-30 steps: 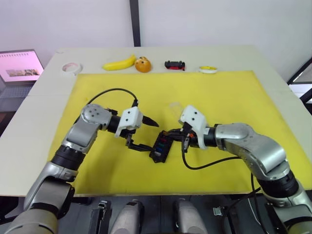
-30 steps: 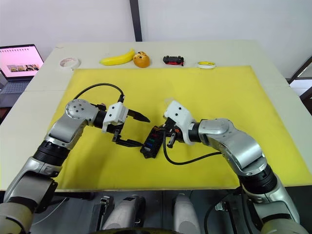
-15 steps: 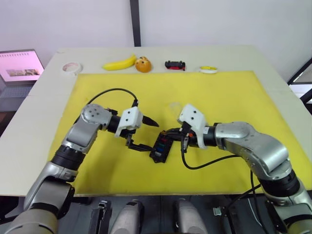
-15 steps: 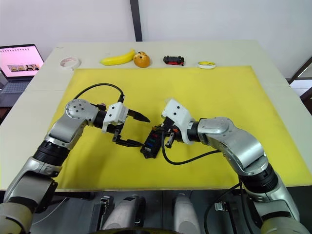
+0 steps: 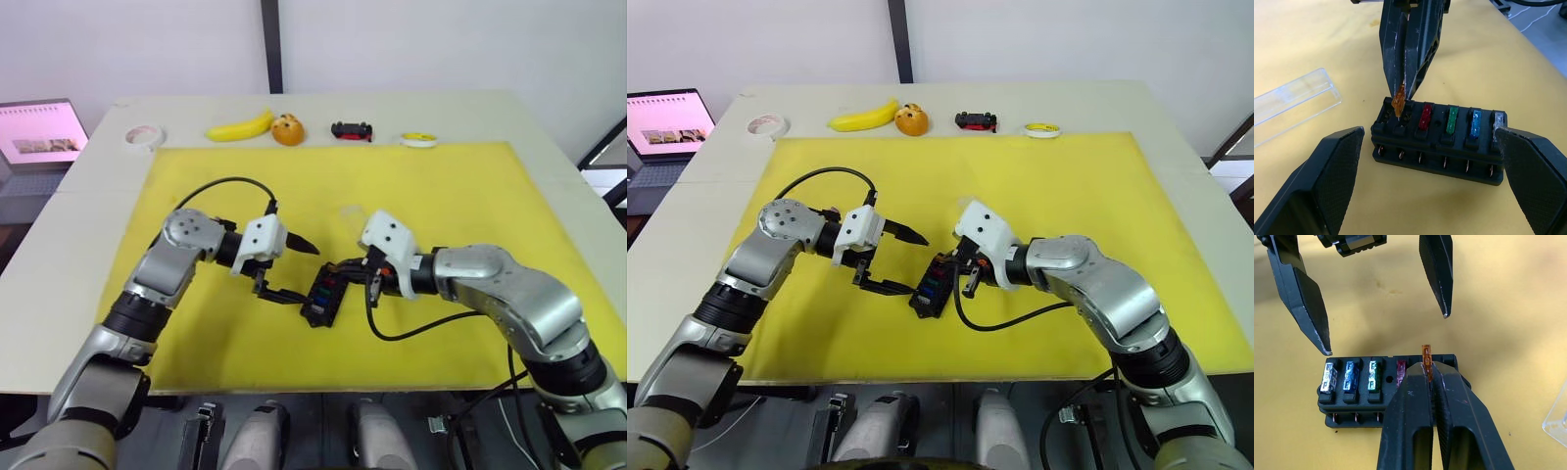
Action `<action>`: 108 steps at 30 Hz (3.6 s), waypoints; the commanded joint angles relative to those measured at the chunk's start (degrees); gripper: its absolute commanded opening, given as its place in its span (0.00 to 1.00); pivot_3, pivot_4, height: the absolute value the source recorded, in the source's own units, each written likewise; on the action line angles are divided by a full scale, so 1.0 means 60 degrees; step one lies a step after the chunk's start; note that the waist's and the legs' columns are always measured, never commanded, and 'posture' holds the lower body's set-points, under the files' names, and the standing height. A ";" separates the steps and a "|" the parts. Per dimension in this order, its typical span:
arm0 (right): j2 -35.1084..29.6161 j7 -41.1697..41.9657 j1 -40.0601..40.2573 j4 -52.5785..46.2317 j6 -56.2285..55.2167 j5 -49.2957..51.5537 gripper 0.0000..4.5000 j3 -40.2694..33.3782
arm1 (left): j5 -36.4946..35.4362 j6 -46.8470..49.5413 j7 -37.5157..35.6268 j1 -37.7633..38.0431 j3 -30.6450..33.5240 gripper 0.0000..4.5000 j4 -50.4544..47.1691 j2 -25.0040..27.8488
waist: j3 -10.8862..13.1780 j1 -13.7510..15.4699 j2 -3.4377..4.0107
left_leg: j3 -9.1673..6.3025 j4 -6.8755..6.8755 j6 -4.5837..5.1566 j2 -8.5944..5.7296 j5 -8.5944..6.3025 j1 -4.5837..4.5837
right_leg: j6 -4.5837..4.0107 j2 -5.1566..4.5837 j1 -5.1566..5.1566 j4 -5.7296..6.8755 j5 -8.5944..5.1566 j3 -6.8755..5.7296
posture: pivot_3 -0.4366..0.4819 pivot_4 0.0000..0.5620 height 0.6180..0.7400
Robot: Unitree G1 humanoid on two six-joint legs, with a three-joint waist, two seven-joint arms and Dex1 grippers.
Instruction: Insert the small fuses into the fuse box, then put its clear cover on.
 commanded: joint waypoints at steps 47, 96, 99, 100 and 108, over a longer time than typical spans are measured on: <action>-0.0234 0.0318 -0.1079 -0.0068 0.0522 -0.0558 0.05 0.0624 | 0.0009 -0.0216 0.0125 -0.0056 0.0211 1.00 -0.0112 0.0015 | 0.0000 -0.0003 0.0000 | 0.0000 0.0000 -0.0001 0.0000 0.0000 -0.0001 | 0.0000 0.0000 -0.0001 0.0000 0.0000 0.0000 | 0.48 0.27 1.00; -0.0605 0.0922 -0.2490 0.0471 0.1503 -0.0824 0.05 0.1949 | -0.0013 -0.0244 0.0403 0.0115 0.0181 1.00 -0.0223 -0.0115 | 0.0000 0.0000 0.0000 | 0.0002 0.0000 -0.0002 0.0000 0.0001 -0.0006 | 0.0000 -0.0002 -0.0012 0.0001 0.0000 0.0001 | 0.48 0.27 1.00; -0.0583 0.0876 -0.2471 0.0493 0.1522 -0.0852 0.05 0.1966 | -0.0012 -0.0243 0.0425 0.0123 0.0172 1.00 -0.0237 -0.0121 | 0.0000 -0.0001 0.0000 | 0.0001 0.0000 -0.0002 0.0000 0.0001 -0.0006 | 0.0000 -0.0002 -0.0012 0.0001 0.0000 0.0001 | 0.48 0.27 1.00; -0.0570 0.0834 -0.2460 0.0517 0.1520 -0.0879 0.05 0.1963 | -0.0013 -0.0241 0.0430 0.0126 0.0170 1.00 -0.0245 -0.0123 | 0.0000 -0.0001 0.0000 | 0.0001 0.0000 -0.0002 0.0000 0.0001 -0.0006 | 0.0000 -0.0002 -0.0012 0.0001 0.0000 0.0001 | 0.48 0.27 1.00; -0.0464 0.0709 -0.2354 0.0497 0.1633 -0.0758 0.05 0.1657 | -0.0009 -0.0258 0.0422 0.0143 0.0176 1.00 -0.0245 -0.0112 | 0.0000 0.0003 0.0000 | 0.0002 0.0000 -0.0001 0.0000 0.0001 -0.0006 | 0.0000 -0.0002 -0.0011 0.0001 0.0000 0.0001 | 0.48 0.27 1.00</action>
